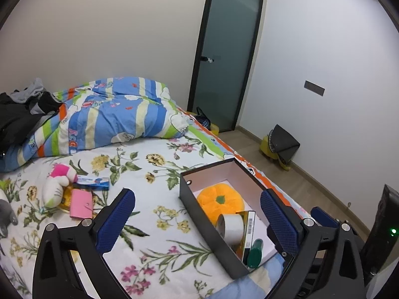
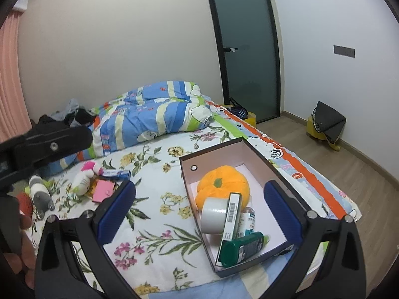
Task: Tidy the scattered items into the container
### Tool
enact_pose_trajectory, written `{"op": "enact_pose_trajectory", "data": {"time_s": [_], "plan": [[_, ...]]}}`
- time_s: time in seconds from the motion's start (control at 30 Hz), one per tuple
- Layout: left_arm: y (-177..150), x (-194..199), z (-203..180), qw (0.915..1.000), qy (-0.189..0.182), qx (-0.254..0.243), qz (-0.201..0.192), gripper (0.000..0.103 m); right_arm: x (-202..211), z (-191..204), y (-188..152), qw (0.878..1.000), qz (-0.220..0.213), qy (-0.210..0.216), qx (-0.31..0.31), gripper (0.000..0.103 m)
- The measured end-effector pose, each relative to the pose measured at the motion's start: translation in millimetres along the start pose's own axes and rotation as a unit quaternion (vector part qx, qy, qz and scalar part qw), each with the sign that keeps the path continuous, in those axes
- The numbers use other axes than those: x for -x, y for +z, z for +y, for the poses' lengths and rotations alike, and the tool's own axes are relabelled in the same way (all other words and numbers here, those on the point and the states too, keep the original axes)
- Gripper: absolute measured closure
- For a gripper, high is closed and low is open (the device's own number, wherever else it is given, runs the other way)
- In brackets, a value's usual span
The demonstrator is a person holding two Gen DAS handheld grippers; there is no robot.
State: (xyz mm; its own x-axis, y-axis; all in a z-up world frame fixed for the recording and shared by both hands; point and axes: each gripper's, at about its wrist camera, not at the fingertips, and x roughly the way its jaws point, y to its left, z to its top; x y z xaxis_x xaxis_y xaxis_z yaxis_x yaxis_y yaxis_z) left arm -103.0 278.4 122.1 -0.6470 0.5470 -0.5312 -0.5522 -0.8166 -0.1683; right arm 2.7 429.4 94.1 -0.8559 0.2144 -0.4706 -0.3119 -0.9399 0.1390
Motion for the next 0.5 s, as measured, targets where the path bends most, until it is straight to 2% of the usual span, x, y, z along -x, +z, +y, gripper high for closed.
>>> {"op": "enact_pose_trajectory", "data": {"time_s": [0.1, 0.2, 0.4, 0.5], "plan": [[-1, 7, 2, 0.9999, 0.004, 0.0, 0.012, 0.002, 10, 8, 2, 1.0, -0.003, -0.002, 0.007, 0.0], [-5, 18, 1, 0.9997, 0.018, -0.013, 0.006, 0.002, 18, 12, 4, 1.0, -0.001, -0.011, 0.015, 0.0], [-17, 31, -7, 0.9959, 0.075, -0.05, 0.014, 0.002, 33, 7, -5, 0.999, 0.012, -0.029, 0.009, 0.0], [-24, 36, -10, 0.9958, 0.073, -0.053, 0.018, 0.002, 38, 4, -9, 0.999, 0.022, -0.034, 0.006, 0.0]]}}
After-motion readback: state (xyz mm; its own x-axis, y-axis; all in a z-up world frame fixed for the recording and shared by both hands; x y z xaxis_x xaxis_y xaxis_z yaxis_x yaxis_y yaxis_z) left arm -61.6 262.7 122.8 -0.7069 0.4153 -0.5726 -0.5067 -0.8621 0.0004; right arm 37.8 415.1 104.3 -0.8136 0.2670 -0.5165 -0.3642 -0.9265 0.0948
